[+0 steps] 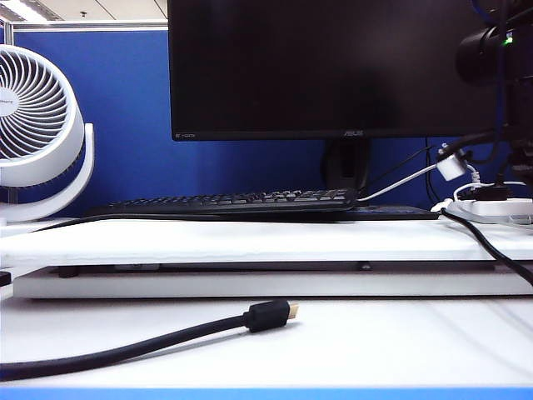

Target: Pick up the Type-C charging cable and the charging base, insert one end of the Type-C charger into the corresponding slot on the base, and finally place the plugged-in charger back on the table.

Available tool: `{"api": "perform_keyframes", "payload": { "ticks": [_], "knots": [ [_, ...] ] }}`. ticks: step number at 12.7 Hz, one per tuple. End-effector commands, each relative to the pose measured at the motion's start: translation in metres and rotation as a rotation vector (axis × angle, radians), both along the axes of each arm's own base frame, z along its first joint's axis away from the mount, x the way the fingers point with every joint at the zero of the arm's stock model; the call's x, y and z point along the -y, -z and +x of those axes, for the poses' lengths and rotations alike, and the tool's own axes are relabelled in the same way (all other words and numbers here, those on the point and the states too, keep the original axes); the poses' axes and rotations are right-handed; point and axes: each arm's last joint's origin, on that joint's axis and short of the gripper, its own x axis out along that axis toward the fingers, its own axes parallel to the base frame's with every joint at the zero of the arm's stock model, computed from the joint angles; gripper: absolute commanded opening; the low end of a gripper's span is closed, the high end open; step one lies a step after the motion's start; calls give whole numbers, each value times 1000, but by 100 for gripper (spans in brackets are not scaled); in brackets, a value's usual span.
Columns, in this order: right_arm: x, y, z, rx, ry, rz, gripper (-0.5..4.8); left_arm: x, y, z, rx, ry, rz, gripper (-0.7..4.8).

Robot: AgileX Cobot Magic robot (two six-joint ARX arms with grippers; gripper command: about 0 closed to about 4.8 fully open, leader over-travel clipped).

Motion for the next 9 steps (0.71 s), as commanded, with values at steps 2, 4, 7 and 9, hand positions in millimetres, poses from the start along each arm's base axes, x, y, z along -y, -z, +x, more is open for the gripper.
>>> {"api": "perform_keyframes", "payload": {
  "ticks": [2, 4, 7, 9],
  "knots": [
    [2, 5, 1, -10, 16, -33, -2, -1, -5, -3, 19, 7, -14, -6],
    [1, 2, 2, 17, 21, -15, -1, -1, -5, -3, 19, 7, -14, -6],
    [-7, -49, 5, 175, 133, 313, -2, -1, -5, -3, 19, 7, -14, -6],
    [-13, -93, 0, 278, 157, 580, -2, -1, -5, -3, 18, 7, -14, -6]
  ]
}}
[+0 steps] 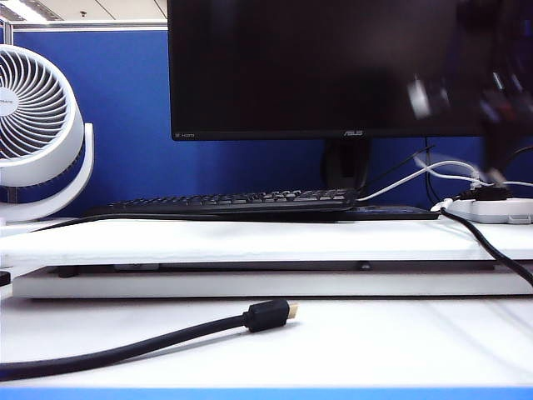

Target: Pick up the Type-C charging cable and the charging base, insert one end of the Type-C charger into the corresponding slot on the base, and finally place the plugged-in charger back on the table.

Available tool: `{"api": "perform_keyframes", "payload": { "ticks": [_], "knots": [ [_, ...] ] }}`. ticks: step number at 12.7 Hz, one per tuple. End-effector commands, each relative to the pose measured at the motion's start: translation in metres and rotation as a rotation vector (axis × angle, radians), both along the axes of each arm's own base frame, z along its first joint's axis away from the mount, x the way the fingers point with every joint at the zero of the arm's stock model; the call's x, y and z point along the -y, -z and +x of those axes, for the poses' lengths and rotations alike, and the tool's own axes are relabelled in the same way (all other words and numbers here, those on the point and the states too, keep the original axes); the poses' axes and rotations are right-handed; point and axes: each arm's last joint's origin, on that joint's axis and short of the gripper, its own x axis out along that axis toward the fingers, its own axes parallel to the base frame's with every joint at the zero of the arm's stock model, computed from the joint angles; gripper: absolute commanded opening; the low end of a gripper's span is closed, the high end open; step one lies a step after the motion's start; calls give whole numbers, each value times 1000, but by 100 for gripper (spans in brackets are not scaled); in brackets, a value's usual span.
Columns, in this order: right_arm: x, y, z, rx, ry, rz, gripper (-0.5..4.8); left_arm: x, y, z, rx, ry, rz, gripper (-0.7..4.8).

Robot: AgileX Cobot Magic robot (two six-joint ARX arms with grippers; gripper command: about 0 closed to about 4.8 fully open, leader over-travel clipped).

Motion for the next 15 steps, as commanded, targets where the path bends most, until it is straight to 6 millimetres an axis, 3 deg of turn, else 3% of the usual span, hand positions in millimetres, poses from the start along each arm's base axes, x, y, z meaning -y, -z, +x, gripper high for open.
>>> {"api": "perform_keyframes", "payload": {
  "ticks": [1, 3, 4, 6, 10, 15],
  "knots": [
    [-6, -48, -7, 129, 23, 316, -2, -1, -5, -3, 19, 7, -15, -6],
    [-12, -111, -25, 310, -99, 640, -2, -1, -5, -3, 20, 7, -15, -6],
    [-14, -161, -46, 486, -219, 912, -2, -1, -5, -3, 20, 7, -15, -6],
    [-15, -193, -60, 568, -331, 1099, -2, -1, -5, -3, 20, 7, -15, -6],
    [-19, -226, -73, 541, -516, 1333, -2, -1, -8, -4, 44, 44, -34, -6],
    [-47, -233, -84, 499, -637, 1398, -2, 3, -10, -11, 59, 209, -59, -6]
  ]
}}
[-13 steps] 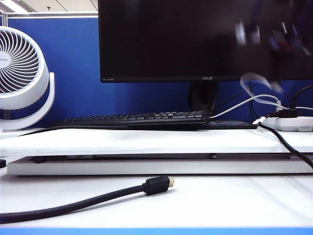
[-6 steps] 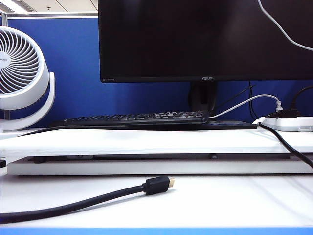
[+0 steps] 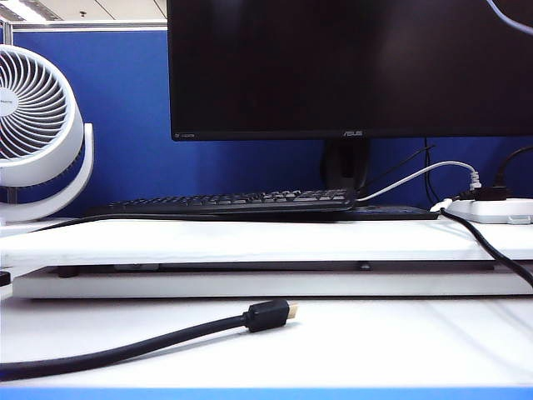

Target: Pick up the Type-C charging cable and the charging base, insert one end of the Type-C charger into the corresponding slot on the base, and finally place the plugged-in charger back on the table.

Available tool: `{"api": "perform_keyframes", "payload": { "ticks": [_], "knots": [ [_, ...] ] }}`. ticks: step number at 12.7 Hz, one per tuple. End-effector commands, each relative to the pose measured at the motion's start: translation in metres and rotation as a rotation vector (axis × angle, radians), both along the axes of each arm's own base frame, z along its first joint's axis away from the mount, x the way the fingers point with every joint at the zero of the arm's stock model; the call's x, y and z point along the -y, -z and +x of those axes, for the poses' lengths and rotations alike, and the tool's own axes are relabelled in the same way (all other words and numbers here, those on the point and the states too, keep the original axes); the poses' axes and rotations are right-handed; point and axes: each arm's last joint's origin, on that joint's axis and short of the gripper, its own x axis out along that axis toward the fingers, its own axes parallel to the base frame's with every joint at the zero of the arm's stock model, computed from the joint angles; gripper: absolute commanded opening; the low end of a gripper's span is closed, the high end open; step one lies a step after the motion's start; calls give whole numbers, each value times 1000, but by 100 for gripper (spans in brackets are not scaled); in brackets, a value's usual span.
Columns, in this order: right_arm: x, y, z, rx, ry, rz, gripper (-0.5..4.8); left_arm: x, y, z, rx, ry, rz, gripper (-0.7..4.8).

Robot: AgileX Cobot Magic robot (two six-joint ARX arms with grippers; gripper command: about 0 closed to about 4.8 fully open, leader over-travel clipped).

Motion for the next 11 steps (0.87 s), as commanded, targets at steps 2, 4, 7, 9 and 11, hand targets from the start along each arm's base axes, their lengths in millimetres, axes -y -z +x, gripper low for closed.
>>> {"api": "perform_keyframes", "payload": {
  "ticks": [2, 4, 7, 9, 11],
  "knots": [
    [-19, -9, -13, 1, -105, 43, -2, -1, -7, -7, 32, 151, -38, -6],
    [-19, -14, -17, 3, -120, 66, -2, -1, -7, -7, 34, 152, -38, -6],
    [-18, -16, -20, -21, -125, 83, -2, -1, -8, -8, 41, 169, -42, -6],
    [-17, -17, -22, -43, -131, 89, -2, -2, -9, -9, 51, 198, -49, -6],
    [-17, -17, -22, -80, -140, 96, -2, -2, -11, -9, 80, 208, -64, -6]
  ]
}}
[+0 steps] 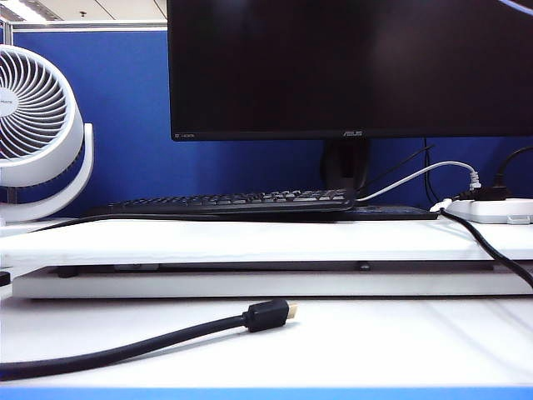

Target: Pick up the Type-C charging cable and the charging base, insert one end of the Type-C charger into the corresponding slot on the base, and finally place the plugged-in charger back on the table.

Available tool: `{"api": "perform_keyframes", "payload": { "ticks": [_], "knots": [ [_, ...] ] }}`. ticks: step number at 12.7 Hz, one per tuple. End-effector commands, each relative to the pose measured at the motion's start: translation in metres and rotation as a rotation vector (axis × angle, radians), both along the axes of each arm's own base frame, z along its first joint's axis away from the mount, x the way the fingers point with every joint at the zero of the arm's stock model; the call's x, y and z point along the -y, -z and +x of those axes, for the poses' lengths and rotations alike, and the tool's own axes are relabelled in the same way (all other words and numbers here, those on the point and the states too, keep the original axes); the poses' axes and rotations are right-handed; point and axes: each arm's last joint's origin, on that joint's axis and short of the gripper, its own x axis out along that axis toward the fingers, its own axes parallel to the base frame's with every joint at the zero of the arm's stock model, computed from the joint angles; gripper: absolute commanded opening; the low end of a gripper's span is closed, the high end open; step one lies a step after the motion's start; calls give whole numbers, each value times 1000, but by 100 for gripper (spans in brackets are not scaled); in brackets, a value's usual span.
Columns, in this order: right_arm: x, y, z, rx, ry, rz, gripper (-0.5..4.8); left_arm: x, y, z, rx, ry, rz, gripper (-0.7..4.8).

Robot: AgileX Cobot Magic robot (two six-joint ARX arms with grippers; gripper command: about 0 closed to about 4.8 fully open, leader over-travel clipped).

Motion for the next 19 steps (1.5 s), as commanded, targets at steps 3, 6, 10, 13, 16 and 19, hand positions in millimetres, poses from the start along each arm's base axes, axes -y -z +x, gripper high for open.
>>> {"api": "perform_keyframes", "payload": {
  "ticks": [3, 6, 10, 13, 16, 19],
  "knots": [
    [-2, -3, -5, -18, -27, 11, -2, -1, -12, -3, 36, 14, -54, -6],
    [-18, -2, -11, -34, -97, 4, -2, -1, -12, -3, -25, 15, -46, -6],
    [-20, 1, -10, -58, -105, -12, -2, -2, -13, -4, -38, 30, -47, -6],
    [-20, 1, -10, -55, -119, -22, -2, -2, -13, -5, -46, 49, -44, -6],
    [-20, 3, -10, -79, -133, -39, -2, -2, -13, -5, -68, 72, -38, -6],
    [-13, 6, -6, -114, -123, -60, -2, -2, -13, -5, -79, 75, -36, -6]
  ]
}}
